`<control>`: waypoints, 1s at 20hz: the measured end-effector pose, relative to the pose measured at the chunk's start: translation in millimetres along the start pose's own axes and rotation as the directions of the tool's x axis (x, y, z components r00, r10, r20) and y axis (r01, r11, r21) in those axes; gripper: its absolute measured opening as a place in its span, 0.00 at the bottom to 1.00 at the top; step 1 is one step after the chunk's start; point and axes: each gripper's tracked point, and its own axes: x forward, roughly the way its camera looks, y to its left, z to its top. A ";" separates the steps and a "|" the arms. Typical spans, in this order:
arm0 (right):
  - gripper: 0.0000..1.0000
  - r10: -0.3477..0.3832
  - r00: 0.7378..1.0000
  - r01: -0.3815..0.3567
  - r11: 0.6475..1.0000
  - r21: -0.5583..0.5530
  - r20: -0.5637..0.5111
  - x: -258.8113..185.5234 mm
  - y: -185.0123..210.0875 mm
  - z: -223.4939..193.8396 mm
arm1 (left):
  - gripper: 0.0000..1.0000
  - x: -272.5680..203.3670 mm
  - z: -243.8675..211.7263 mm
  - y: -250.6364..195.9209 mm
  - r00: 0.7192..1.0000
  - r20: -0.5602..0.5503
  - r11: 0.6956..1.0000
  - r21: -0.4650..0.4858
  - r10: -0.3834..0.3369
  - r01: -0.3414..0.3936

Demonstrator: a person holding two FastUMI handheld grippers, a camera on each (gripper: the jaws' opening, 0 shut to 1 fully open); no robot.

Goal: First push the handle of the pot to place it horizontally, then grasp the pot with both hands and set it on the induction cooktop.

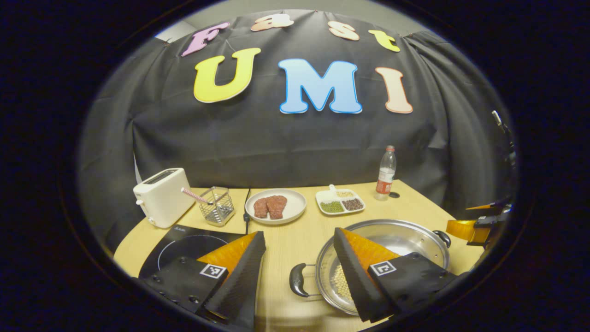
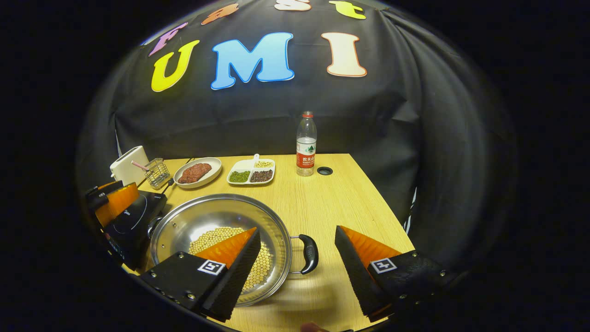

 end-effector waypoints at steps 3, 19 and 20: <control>0.98 0.004 1.000 -0.005 1.000 -0.016 -0.013 7.5 0.4 -3.5 | 0.98 15.1 -27.8 -2.9 0.997 -0.072 1.000 0.007 -0.009 0.009; 0.99 0.002 0.988 -0.007 0.999 -0.034 -0.156 47.9 -2.6 -51.4 | 0.93 48.3 -107.7 -9.8 0.957 -0.289 1.000 0.017 -0.009 0.014; 0.99 0.002 0.986 -0.006 1.000 -0.027 -0.165 50.3 -3.6 -53.9 | 0.91 47.4 -109.3 -9.9 0.956 -0.294 1.000 0.018 -0.006 0.011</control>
